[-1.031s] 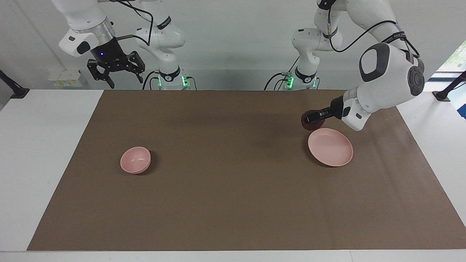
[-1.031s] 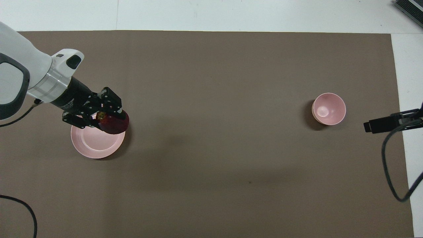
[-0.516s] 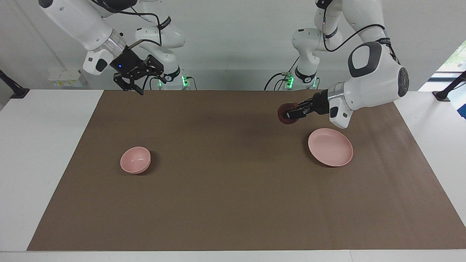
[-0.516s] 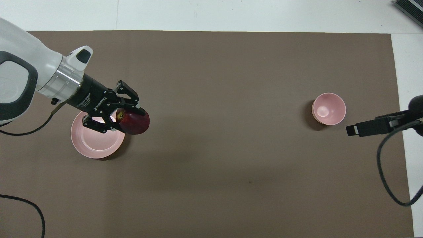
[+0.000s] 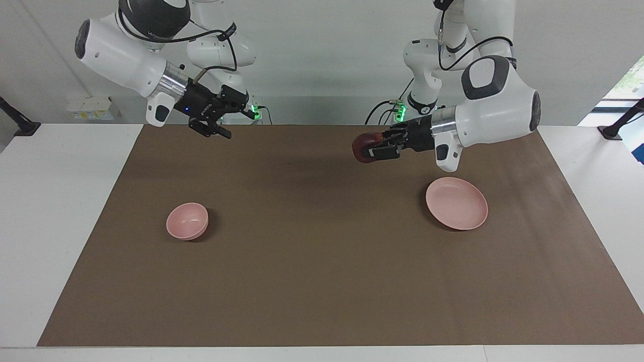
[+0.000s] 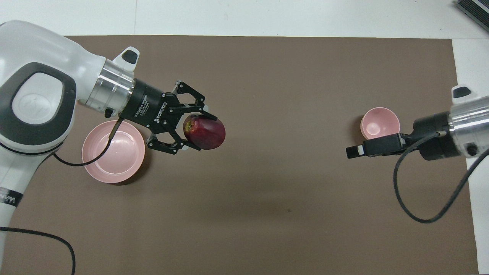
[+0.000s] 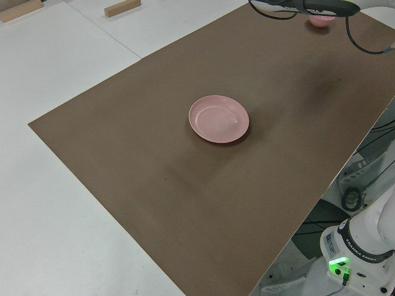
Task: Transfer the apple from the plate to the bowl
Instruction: 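Carry the apple toward center with the left gripper while the right gripper approaches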
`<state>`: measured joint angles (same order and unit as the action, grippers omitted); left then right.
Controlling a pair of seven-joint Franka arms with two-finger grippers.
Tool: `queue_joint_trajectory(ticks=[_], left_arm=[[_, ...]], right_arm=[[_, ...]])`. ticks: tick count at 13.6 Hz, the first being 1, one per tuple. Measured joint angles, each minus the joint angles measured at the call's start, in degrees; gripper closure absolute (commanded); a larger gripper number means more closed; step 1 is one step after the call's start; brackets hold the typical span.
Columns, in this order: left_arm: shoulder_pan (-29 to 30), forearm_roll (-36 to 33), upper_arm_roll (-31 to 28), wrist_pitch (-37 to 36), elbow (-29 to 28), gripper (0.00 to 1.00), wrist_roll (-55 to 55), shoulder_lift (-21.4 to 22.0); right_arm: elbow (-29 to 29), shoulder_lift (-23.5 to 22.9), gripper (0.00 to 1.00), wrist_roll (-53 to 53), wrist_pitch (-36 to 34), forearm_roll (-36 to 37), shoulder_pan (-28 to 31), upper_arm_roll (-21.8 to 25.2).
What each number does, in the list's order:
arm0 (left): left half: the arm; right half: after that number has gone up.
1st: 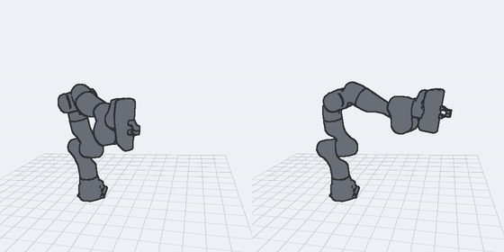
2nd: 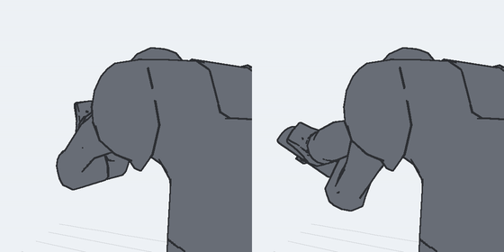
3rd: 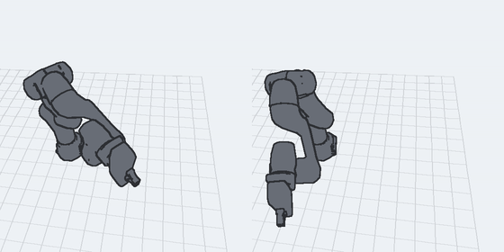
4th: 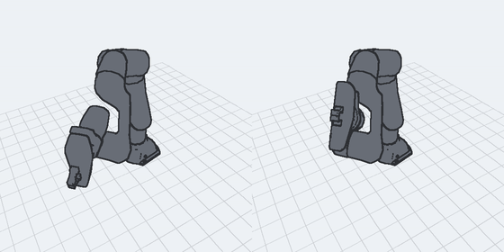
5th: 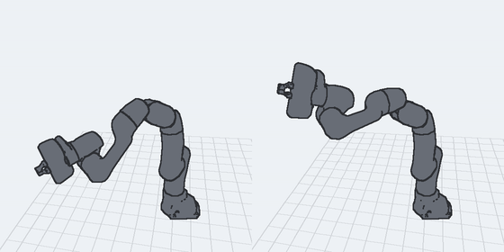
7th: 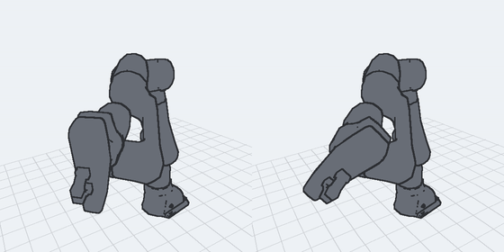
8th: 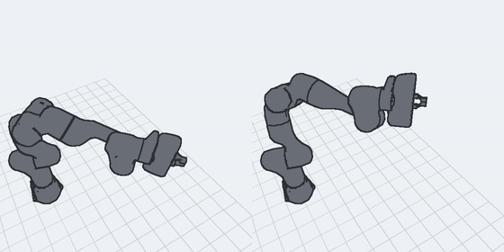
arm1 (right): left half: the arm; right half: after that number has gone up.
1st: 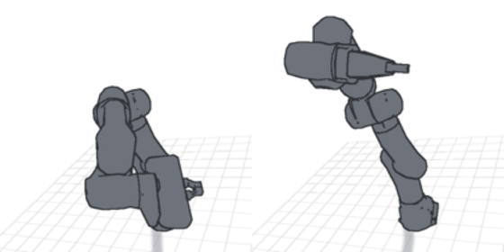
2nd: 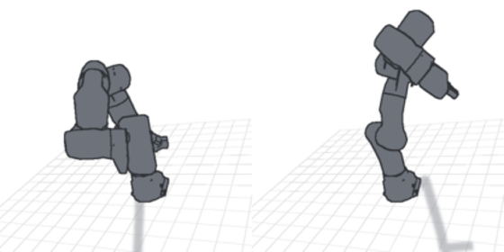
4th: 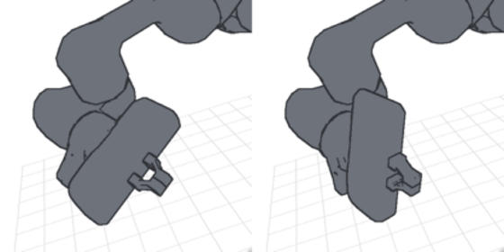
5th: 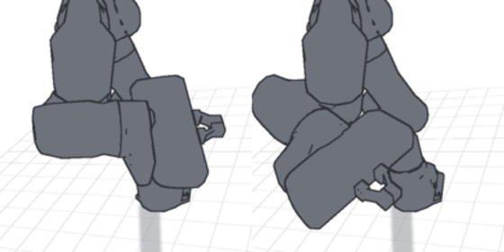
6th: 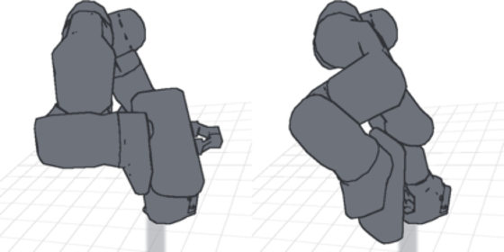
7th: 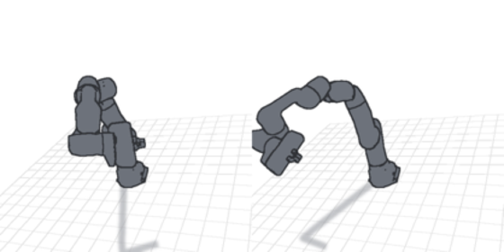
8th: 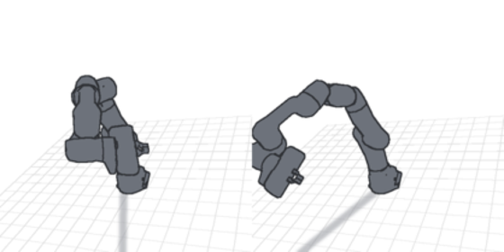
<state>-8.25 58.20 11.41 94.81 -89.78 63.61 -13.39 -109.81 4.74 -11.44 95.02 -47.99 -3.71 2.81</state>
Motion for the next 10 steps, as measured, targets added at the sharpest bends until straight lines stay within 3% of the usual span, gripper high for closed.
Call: queue_joint_trajectory(ticks=[6,10], left_arm=[[-0.3,18.5,3.1,0.9,-6.7,1.00,1.8,-0.3],[-0.4,28.9,3.4,1.0,-10.7,1.00,1.8,-0.4]], right_arm=[[-3.5,0.1,0.00,7.5,7.4,-13.4,-2.9,-0.1],[-3.5,0.1,0.00,12.3,7.5,-16.0,-3.0,0.0]])
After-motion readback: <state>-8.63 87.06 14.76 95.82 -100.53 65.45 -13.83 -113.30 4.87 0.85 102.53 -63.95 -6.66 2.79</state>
